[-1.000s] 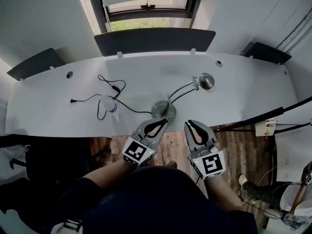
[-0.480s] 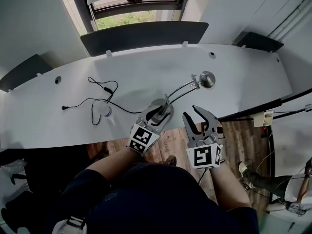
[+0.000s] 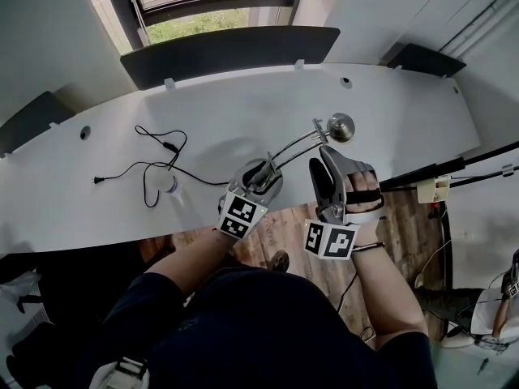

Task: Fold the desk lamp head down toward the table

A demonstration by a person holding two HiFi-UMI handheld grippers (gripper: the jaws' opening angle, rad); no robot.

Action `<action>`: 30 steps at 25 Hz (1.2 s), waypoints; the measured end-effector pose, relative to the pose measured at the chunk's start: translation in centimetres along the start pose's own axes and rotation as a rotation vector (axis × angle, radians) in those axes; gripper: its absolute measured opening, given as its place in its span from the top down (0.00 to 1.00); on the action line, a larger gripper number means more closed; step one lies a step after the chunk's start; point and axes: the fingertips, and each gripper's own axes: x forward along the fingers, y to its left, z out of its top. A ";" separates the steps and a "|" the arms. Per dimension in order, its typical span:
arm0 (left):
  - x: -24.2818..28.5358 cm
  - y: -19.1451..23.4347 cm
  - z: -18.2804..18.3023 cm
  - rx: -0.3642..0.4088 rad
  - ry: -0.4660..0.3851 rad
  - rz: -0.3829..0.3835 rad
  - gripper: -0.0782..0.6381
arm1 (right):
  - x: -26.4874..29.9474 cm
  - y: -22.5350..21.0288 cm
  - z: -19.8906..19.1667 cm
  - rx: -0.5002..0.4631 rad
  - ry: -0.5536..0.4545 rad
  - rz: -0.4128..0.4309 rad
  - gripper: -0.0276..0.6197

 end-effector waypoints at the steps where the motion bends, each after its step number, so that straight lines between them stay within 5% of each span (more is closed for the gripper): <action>1: 0.2 0.0 0.0 0.002 -0.002 0.002 0.61 | 0.3 -0.1 -0.2 -0.020 0.010 -0.007 0.65; 12: 2.5 1.2 -1.4 0.058 0.010 0.056 0.63 | 3.8 0.1 -0.4 -0.210 0.062 -0.031 0.65; 16: 2.7 1.0 -1.3 0.075 0.005 0.047 0.70 | 3.9 -0.6 -0.4 -0.211 0.063 -0.061 0.73; 30: 2.9 0.6 -1.3 0.073 -0.015 0.026 0.70 | 3.6 -0.6 -1.3 -0.165 0.063 -0.081 0.75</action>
